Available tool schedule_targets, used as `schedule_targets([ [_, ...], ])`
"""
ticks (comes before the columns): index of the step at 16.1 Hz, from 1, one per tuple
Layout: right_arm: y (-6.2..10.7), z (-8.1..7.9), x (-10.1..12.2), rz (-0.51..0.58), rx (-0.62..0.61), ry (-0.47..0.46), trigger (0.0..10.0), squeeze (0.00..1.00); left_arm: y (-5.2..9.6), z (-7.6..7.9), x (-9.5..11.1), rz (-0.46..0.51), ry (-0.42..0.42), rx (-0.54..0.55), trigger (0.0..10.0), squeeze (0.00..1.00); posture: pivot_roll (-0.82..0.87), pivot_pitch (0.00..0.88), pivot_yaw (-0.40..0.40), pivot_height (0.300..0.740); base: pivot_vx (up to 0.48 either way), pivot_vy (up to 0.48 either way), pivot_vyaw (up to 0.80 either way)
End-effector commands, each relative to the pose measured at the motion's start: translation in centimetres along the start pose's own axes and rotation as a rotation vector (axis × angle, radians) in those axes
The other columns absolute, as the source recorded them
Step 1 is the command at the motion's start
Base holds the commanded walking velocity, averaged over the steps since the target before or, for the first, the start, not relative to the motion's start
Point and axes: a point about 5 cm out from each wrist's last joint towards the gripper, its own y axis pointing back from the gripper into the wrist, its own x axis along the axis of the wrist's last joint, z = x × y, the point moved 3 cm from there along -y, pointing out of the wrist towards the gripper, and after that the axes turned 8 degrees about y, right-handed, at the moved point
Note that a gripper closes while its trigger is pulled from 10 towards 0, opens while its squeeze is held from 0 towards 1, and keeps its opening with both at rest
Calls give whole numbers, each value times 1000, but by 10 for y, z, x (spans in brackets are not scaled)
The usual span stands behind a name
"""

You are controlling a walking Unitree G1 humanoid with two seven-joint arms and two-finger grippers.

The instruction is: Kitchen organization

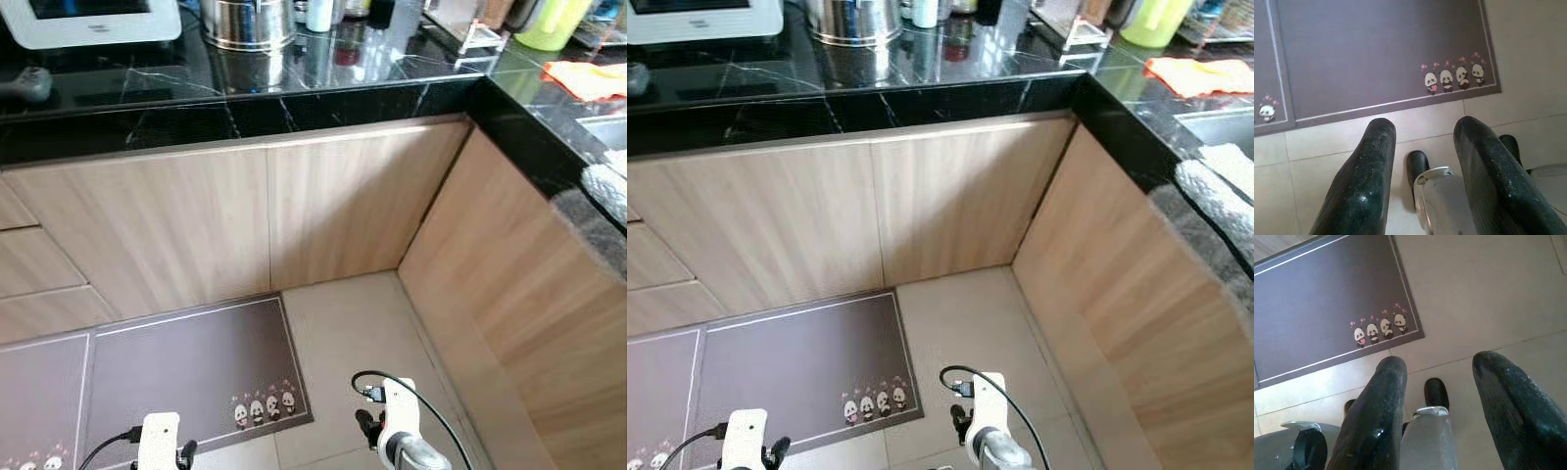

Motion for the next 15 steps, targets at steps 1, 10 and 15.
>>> schedule_targets([
  [1, 1, 1, -9, -26, -6, -3, 10000, 0, 2, 0, -7, -21, -9, -6, 10000, 0, 30, 69, -45, 740, 0, 0, -731],
  [10, 1, 3, -7, -22, -27, -11, 10000, 0, 1, 2, -7, -46, -30, -44, 10000, 0, 28, 69, -26, 740, 0, 0, -728],
  [15, -1, -5, 0, -9, -13, -9, 10000, 0, -1, 0, 4, -21, -25, -83, 10000, 0, 23, 37, 3, 740, 0, 0, -719],
])
